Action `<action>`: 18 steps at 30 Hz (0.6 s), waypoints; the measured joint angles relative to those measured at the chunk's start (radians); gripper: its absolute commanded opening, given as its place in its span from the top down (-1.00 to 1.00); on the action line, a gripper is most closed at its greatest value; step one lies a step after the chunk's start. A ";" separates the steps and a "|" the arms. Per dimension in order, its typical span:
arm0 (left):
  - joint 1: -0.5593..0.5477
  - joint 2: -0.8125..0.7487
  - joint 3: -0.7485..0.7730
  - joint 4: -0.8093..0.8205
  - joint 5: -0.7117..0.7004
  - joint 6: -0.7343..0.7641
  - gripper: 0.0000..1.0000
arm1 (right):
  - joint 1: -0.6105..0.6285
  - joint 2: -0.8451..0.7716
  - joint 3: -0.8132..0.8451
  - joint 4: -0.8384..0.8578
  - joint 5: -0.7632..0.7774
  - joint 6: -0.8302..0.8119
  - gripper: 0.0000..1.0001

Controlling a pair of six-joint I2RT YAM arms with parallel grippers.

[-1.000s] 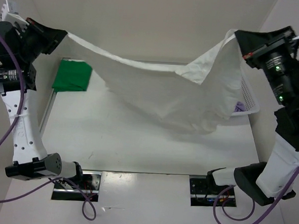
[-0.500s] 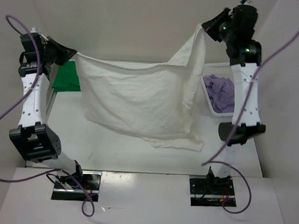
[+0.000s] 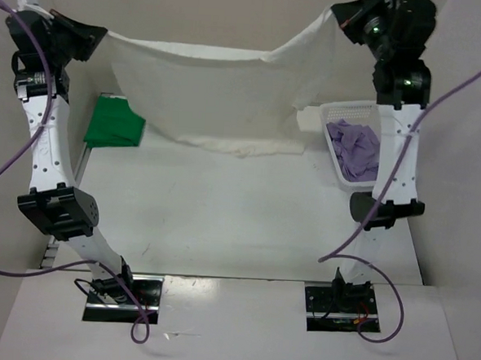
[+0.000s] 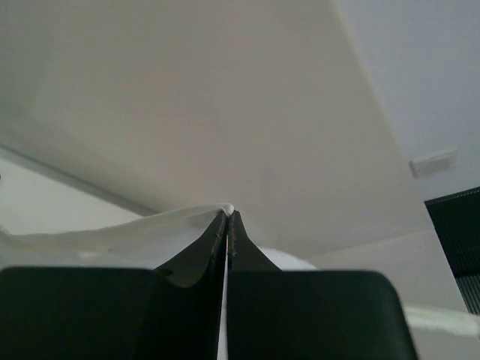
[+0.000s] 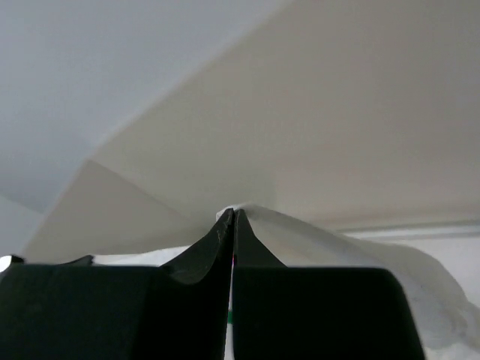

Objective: Fold and stack the t-shirts
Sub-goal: Flatten out the tshirt

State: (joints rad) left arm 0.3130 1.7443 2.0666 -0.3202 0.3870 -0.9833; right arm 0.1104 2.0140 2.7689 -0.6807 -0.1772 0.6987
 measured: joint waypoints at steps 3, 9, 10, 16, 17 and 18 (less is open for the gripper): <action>0.035 -0.015 0.042 0.034 0.008 -0.018 1.00 | -0.020 -0.122 0.007 0.061 -0.027 0.015 1.00; 0.048 -0.101 -0.126 0.111 0.013 -0.007 1.00 | -0.026 -0.439 -0.394 0.146 -0.055 -0.019 1.00; 0.046 -0.137 -0.214 0.122 0.008 0.006 1.00 | -0.019 -0.518 -0.552 0.169 -0.051 -0.032 1.00; 0.045 -0.323 -0.760 0.142 -0.024 0.061 1.00 | -0.004 -0.802 -1.497 0.206 -0.052 -0.077 1.00; 0.045 -0.344 -0.855 0.136 -0.033 0.071 1.00 | -0.003 -0.804 -1.618 0.176 -0.053 -0.076 1.00; 0.045 -0.363 -0.939 0.130 -0.048 0.084 1.00 | -0.003 -0.804 -1.735 0.129 -0.059 -0.075 1.00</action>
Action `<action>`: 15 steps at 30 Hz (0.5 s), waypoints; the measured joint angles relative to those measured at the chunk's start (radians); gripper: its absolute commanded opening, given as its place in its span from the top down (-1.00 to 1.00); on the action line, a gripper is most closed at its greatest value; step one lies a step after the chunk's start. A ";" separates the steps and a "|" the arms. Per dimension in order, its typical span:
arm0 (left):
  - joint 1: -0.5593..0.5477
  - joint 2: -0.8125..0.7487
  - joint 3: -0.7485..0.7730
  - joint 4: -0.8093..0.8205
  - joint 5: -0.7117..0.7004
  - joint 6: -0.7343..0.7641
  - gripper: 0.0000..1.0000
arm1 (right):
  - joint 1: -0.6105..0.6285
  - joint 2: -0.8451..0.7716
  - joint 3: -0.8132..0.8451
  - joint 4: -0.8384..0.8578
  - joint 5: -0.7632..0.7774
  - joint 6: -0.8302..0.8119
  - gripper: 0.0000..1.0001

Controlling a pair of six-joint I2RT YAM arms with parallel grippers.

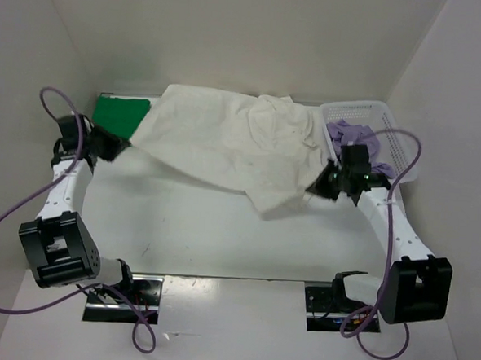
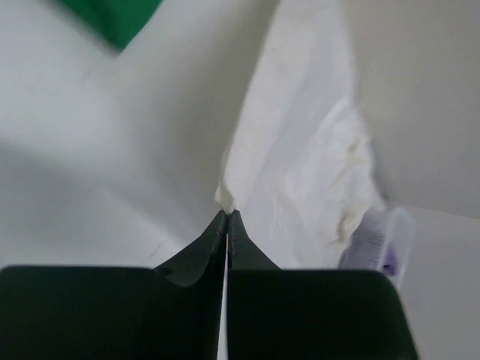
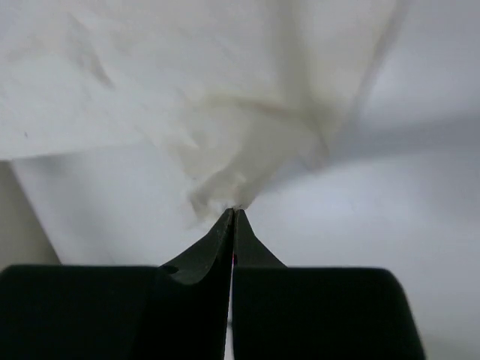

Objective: Fold and stack the t-shirts
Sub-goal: Flatten out the tshirt

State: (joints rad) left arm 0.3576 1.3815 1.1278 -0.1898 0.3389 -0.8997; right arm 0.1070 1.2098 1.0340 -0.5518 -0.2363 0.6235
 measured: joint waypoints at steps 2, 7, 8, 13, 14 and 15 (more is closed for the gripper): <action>0.000 -0.027 -0.148 -0.055 -0.033 0.026 1.00 | 0.000 -0.017 -0.160 -0.113 -0.016 0.009 1.00; 0.000 -0.108 -0.354 -0.172 -0.103 0.085 1.00 | 0.013 -0.220 -0.244 -0.281 -0.058 0.030 1.00; 0.000 -0.125 -0.367 -0.196 -0.114 0.091 1.00 | 0.020 -0.257 -0.241 -0.296 -0.064 0.034 1.00; 0.000 -0.180 -0.367 -0.295 -0.141 0.129 1.00 | 0.035 -0.367 -0.196 -0.440 -0.071 0.049 1.00; 0.000 -0.181 -0.356 -0.322 -0.142 0.135 1.00 | 0.038 -0.382 -0.190 -0.473 -0.071 0.056 1.00; 0.000 -0.181 -0.343 -0.344 -0.142 0.138 1.00 | 0.042 -0.397 -0.185 -0.505 -0.073 0.061 1.00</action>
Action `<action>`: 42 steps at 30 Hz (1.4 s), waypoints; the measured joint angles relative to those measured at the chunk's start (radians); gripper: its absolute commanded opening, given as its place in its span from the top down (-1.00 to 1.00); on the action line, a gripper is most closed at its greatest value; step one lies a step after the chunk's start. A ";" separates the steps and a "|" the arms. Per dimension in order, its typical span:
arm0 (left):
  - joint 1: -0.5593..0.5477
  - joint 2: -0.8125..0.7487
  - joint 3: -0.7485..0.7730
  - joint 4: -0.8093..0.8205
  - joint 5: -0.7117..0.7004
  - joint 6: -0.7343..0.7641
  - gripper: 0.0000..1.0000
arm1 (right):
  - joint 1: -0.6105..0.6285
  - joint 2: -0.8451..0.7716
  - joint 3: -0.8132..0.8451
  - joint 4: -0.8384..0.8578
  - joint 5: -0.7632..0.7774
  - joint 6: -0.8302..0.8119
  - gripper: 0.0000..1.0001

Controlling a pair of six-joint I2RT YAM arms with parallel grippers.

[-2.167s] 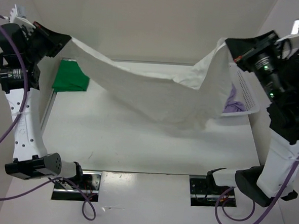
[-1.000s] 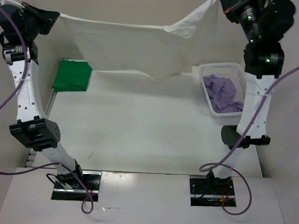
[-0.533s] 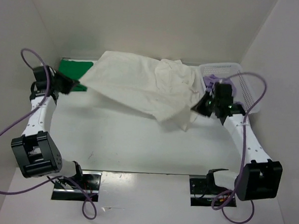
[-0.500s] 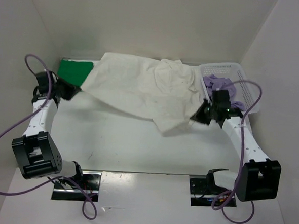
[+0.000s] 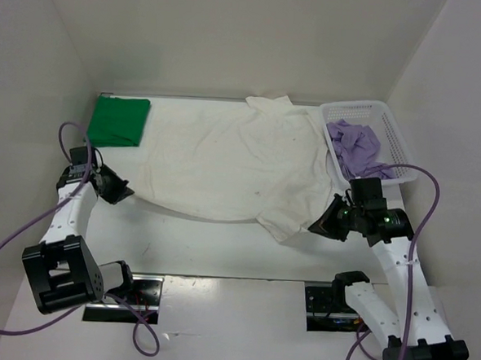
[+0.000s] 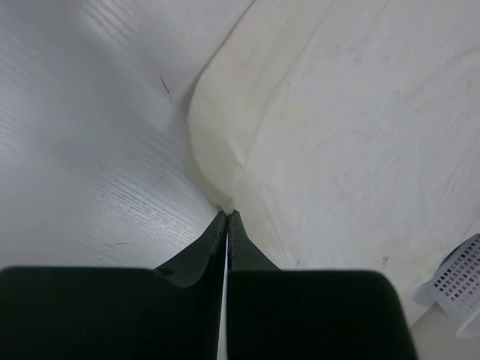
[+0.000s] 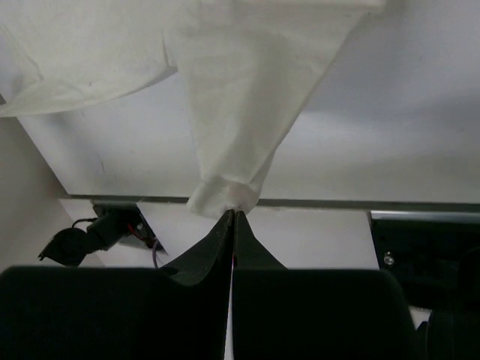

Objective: Fold and stack the t-shirts
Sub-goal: Flatten out the tshirt, then fold the flattened tshirt in 1/3 of the way

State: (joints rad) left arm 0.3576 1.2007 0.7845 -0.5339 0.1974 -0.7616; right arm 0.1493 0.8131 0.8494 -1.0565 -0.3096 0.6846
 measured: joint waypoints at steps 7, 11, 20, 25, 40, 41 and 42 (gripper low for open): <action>0.000 0.011 0.045 -0.026 0.026 0.002 1.00 | 0.016 0.021 0.032 -0.066 -0.001 0.041 1.00; 0.000 0.079 0.062 0.032 0.048 -0.008 1.00 | 0.017 0.173 0.089 0.049 0.018 0.071 1.00; -0.016 0.272 0.151 0.168 0.062 -0.078 1.00 | -0.055 0.554 0.283 0.297 0.117 0.032 1.00; -0.033 0.368 0.222 0.228 0.063 -0.115 1.00 | -0.065 0.754 0.467 0.360 0.155 0.000 1.00; -0.078 0.613 0.416 0.333 0.041 -0.188 1.00 | -0.087 1.190 0.923 0.407 0.211 -0.051 1.00; -0.078 0.628 0.423 0.335 0.035 -0.188 0.97 | -0.087 1.211 0.935 0.406 0.214 -0.055 1.00; -0.078 0.642 0.428 0.335 0.029 -0.189 0.92 | -0.087 1.227 0.944 0.406 0.217 -0.056 1.00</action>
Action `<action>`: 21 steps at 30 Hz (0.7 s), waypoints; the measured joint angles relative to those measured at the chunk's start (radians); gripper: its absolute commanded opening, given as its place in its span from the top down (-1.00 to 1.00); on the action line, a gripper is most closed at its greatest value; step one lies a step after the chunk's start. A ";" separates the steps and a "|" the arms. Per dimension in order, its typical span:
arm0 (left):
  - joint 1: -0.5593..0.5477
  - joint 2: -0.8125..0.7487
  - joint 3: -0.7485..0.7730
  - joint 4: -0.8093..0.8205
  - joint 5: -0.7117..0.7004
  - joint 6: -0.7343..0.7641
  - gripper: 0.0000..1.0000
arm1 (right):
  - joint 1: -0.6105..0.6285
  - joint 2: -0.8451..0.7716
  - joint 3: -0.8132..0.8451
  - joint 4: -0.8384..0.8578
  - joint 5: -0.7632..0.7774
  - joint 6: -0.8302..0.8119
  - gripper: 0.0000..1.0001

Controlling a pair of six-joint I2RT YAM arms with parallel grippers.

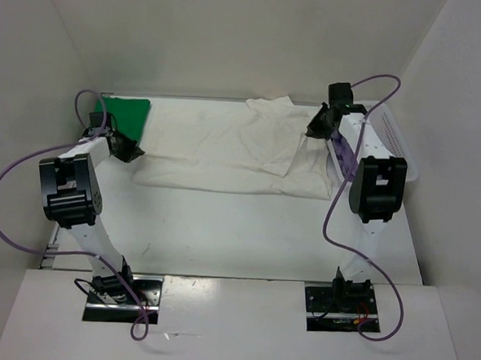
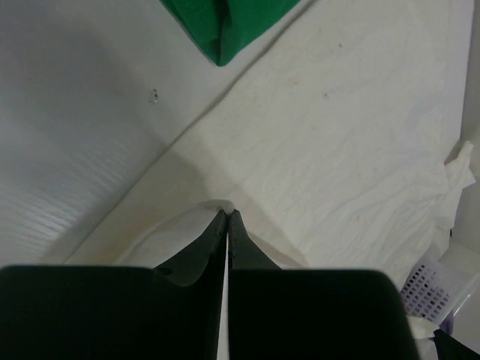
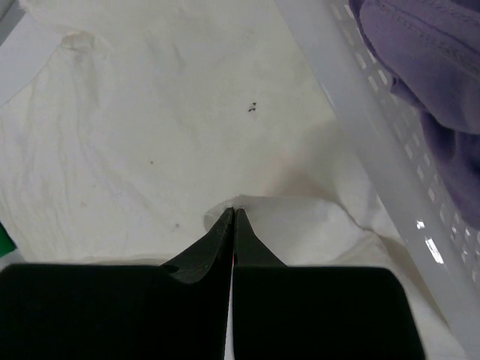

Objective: Fold and stack the t-shirts
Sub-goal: Fold the flattened tshirt in 1/3 of the way

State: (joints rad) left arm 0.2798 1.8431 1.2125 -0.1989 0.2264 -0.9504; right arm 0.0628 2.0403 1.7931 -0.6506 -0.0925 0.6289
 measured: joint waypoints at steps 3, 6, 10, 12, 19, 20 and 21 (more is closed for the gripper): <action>0.000 0.018 0.001 -0.002 -0.018 -0.003 0.81 | 0.000 0.032 0.009 0.003 0.005 -0.003 0.98; 0.002 0.018 0.000 0.001 -0.029 -0.017 0.51 | 0.000 0.047 0.032 0.001 0.007 -0.003 0.87; 0.022 -0.011 -0.027 0.020 -0.045 -0.024 0.06 | 0.000 0.045 0.079 0.007 0.009 -0.011 0.23; 0.034 -0.070 -0.071 0.019 -0.055 -0.024 0.06 | 0.000 0.029 0.075 0.012 0.010 -0.020 0.16; 0.047 -0.332 -0.263 0.044 -0.076 0.003 0.18 | -0.001 -0.312 -0.347 0.083 -0.003 -0.012 0.86; 0.047 -0.346 -0.290 0.044 -0.073 0.008 0.18 | -0.003 -0.373 -0.417 0.089 -0.006 -0.005 0.99; 0.047 -0.349 -0.314 0.042 -0.072 0.011 0.11 | -0.005 -0.423 -0.472 0.090 -0.009 -0.001 0.99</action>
State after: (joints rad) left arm 0.3264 1.4940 0.8989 -0.1566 0.1547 -0.9390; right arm 0.0582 1.6176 1.3216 -0.5602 -0.1017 0.6281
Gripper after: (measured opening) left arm 0.413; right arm 0.035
